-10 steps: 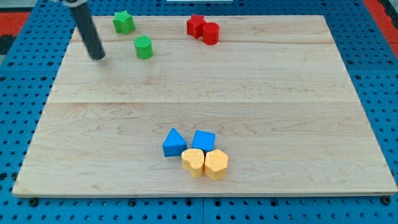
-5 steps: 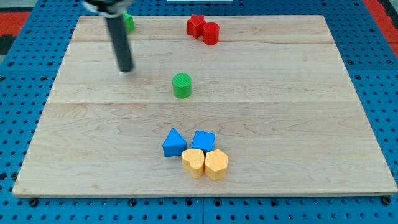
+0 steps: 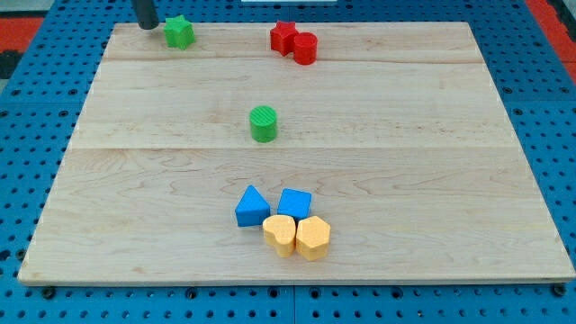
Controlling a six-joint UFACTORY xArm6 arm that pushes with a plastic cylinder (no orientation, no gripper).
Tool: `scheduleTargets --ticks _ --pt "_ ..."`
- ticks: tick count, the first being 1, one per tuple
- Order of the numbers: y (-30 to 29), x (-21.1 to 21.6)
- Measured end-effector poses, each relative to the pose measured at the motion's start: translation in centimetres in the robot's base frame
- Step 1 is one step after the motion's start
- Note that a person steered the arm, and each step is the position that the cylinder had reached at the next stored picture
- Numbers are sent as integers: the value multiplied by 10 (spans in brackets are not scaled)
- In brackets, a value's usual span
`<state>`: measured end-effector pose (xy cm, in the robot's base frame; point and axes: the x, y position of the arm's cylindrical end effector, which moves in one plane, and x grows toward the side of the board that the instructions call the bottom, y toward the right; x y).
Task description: Push the green blocks towards the center of the board
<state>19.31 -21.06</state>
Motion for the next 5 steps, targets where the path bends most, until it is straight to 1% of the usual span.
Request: scheduleTargets --ticks 1,2,3,4,5 --pt "61 21" --pt "73 27" --pt "63 -2" --pt "120 18" --pt "129 75"
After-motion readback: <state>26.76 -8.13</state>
